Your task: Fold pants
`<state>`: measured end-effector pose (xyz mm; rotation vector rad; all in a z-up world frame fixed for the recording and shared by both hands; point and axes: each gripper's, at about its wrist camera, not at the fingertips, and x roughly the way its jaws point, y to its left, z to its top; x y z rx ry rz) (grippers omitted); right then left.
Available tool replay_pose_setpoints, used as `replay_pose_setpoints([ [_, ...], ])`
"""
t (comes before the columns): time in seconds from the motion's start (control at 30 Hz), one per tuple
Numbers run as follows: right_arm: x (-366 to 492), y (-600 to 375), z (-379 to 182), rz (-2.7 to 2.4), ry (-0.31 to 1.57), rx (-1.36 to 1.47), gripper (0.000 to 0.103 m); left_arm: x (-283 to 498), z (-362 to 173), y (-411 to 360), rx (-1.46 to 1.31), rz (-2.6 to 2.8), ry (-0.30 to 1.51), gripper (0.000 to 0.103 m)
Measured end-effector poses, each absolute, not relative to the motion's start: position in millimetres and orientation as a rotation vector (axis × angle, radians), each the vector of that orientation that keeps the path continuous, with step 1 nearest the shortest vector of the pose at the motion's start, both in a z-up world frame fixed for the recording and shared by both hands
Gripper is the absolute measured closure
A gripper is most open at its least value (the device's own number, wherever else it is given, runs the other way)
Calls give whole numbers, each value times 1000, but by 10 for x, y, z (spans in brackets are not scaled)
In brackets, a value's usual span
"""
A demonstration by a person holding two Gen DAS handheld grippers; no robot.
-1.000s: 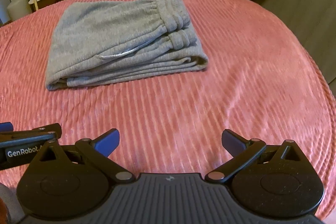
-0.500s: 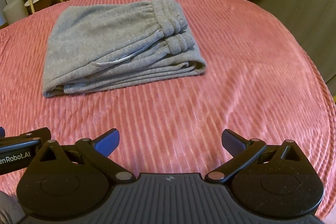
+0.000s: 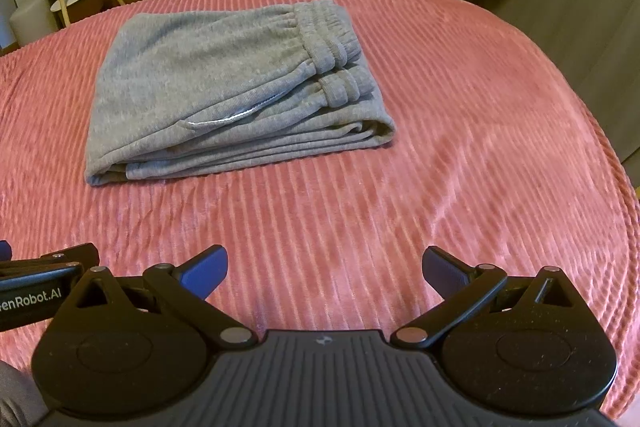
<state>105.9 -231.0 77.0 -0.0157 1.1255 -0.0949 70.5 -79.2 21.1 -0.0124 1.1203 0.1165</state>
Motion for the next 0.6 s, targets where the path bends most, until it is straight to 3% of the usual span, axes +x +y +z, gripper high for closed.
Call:
replay_pose_setpoints([
  [0.6, 1069, -2291, 777, -83, 1126, -15, 0, 711, 203, -814, -12, 110, 1125, 2],
])
